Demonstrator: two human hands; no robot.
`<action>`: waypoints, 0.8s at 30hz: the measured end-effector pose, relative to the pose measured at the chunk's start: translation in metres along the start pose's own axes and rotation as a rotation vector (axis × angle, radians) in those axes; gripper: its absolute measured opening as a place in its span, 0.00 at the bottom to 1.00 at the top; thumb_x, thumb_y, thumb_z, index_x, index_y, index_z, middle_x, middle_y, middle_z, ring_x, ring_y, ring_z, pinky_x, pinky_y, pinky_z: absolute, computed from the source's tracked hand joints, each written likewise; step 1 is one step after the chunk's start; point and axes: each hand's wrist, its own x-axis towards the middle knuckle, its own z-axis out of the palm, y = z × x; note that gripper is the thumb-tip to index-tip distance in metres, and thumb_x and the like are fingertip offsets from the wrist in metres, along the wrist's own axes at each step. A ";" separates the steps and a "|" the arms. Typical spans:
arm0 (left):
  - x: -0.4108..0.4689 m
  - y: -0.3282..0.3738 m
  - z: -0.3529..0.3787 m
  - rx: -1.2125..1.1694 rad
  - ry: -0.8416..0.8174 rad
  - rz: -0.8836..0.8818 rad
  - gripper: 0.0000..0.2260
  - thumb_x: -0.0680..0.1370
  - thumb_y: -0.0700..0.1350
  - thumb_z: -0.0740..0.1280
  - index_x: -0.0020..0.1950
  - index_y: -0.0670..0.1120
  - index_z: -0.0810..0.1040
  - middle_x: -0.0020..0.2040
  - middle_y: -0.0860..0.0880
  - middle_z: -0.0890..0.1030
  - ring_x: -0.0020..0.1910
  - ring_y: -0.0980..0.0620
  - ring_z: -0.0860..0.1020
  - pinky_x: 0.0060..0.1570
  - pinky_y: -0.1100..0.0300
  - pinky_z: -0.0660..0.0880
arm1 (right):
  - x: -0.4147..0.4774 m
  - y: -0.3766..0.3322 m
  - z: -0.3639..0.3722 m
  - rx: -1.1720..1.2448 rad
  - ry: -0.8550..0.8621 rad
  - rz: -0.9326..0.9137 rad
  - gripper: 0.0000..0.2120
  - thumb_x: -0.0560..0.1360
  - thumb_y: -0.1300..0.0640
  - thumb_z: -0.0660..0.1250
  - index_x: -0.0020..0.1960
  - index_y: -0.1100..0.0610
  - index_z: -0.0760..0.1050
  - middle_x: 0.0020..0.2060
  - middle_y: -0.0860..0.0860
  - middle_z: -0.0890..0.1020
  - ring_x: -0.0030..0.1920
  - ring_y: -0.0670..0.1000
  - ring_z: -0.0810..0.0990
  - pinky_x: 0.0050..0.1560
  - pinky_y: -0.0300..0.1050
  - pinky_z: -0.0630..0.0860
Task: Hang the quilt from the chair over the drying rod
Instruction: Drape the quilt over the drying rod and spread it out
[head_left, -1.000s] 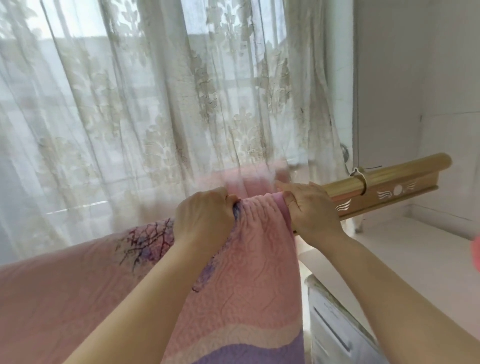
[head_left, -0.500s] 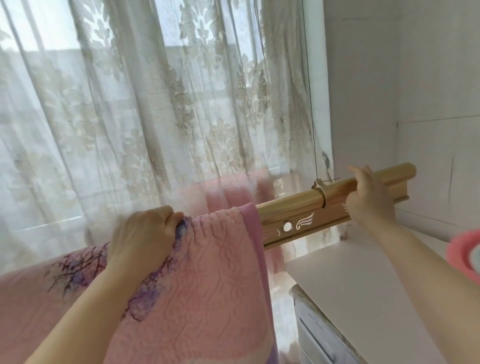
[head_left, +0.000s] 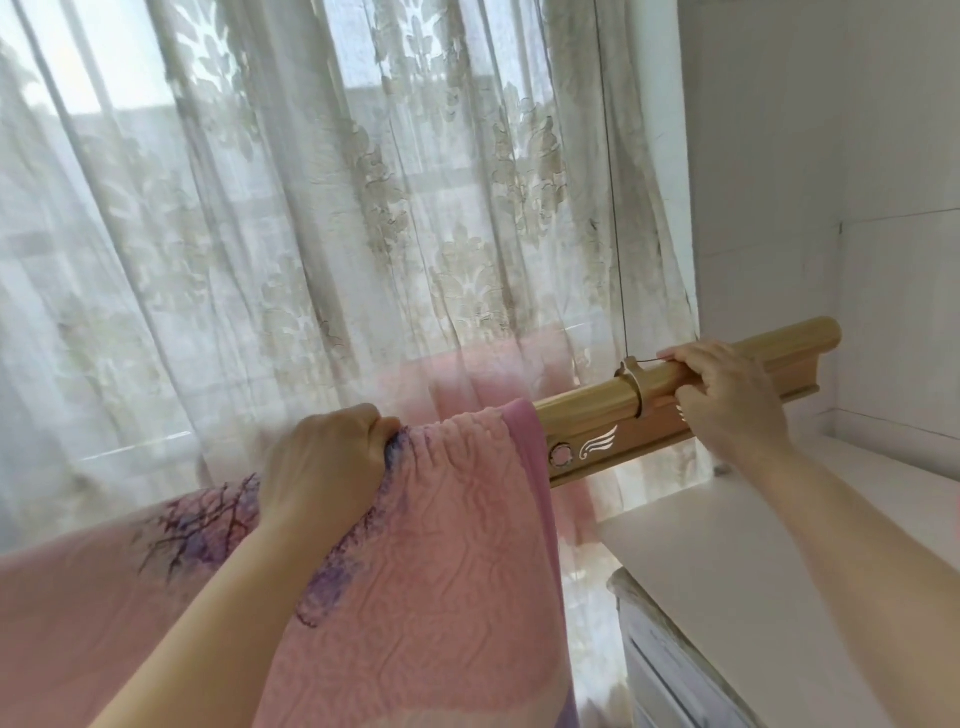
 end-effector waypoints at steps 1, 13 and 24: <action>0.001 0.008 0.002 0.003 -0.001 0.016 0.17 0.81 0.54 0.56 0.38 0.48 0.75 0.33 0.49 0.77 0.35 0.48 0.75 0.33 0.56 0.67 | -0.001 0.000 0.000 0.002 -0.001 -0.001 0.26 0.65 0.57 0.53 0.59 0.52 0.77 0.58 0.49 0.79 0.64 0.52 0.70 0.66 0.53 0.62; 0.021 0.100 0.029 -0.041 -0.020 0.161 0.16 0.82 0.53 0.53 0.38 0.48 0.69 0.30 0.53 0.68 0.34 0.48 0.71 0.33 0.57 0.64 | -0.010 0.001 -0.015 0.006 -0.020 0.021 0.28 0.65 0.55 0.52 0.62 0.52 0.76 0.63 0.50 0.77 0.69 0.52 0.67 0.69 0.54 0.59; 0.002 0.079 0.010 -0.107 -0.078 0.250 0.19 0.83 0.54 0.50 0.38 0.48 0.70 0.34 0.50 0.75 0.37 0.48 0.75 0.36 0.56 0.69 | -0.041 -0.065 -0.003 0.156 0.175 -0.100 0.25 0.71 0.62 0.55 0.68 0.57 0.71 0.71 0.52 0.69 0.75 0.51 0.59 0.75 0.55 0.48</action>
